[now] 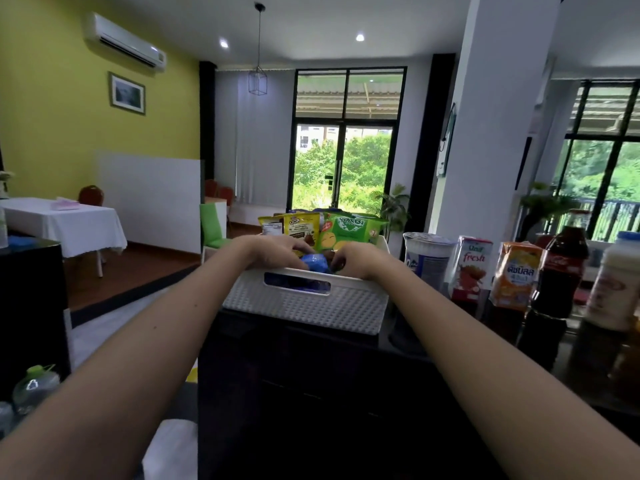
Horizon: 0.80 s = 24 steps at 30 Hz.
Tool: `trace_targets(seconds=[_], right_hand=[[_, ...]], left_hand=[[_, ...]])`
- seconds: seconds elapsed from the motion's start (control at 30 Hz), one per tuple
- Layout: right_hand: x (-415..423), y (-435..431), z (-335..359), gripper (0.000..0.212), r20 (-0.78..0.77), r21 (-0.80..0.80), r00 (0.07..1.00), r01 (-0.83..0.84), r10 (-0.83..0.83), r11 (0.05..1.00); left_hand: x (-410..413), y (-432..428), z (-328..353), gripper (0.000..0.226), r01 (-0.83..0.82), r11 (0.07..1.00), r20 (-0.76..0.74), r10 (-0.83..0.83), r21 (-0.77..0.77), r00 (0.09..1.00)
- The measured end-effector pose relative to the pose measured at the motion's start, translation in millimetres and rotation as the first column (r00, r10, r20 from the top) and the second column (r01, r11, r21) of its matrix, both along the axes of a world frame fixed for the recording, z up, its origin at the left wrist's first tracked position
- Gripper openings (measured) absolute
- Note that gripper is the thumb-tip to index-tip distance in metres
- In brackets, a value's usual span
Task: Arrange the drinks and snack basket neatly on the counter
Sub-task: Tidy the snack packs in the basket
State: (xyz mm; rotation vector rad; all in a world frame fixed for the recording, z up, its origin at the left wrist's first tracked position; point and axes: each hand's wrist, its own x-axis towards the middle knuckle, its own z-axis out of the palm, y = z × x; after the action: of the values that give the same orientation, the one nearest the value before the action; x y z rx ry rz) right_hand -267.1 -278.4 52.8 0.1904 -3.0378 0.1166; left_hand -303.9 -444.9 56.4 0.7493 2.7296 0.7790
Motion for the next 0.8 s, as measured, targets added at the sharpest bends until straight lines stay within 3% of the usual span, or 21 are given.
trace_targets(seconds=[0.07,0.13,0.27,0.4,0.5,0.63,0.8], right_hand=[[0.6,3.0,-2.4,0.027,-0.101,-0.044,0.994,0.045,-0.049,0.998],[2.0,4.6,-2.1,0.026,-0.103,-0.111,0.994,0.035,-0.047,0.993],[8.9,1.6,9.4,0.037,0.247,-0.086,0.961,-0.105,0.123,0.991],[5.1,-2.7,13.2,0.05,0.406,0.066,0.911,-0.113,0.077,0.991],[-2.7,-1.0,4.6,0.049,0.292,0.083,0.949,-0.152,0.122,0.985],[-0.1,3.4,1.1,0.055,0.043,-0.107,0.987,-0.148,0.154,0.983],[7.2,1.8,0.5,0.038,-0.004,-0.085,0.995,-0.103,0.103,0.991]], left_hand=[[-6.5,-0.9,-5.6,0.052,-0.117,0.992,-0.134,0.123,0.055,0.983],[-11.5,-1.5,-11.0,0.053,-0.213,0.973,-0.242,0.227,0.083,0.943],[-10.0,-0.6,-14.5,0.049,-0.341,0.938,-0.338,0.343,0.069,0.876],[-8.1,0.2,-14.1,0.044,-0.335,0.939,-0.264,0.304,-0.081,0.915],[-8.5,1.3,-12.0,0.042,-0.337,0.941,-0.276,0.313,-0.044,0.909],[-7.6,0.5,-11.0,0.052,-0.378,0.924,-0.306,0.378,0.064,0.874],[-1.3,-1.3,-12.5,0.064,-0.378,0.919,-0.412,0.39,0.114,0.823]])
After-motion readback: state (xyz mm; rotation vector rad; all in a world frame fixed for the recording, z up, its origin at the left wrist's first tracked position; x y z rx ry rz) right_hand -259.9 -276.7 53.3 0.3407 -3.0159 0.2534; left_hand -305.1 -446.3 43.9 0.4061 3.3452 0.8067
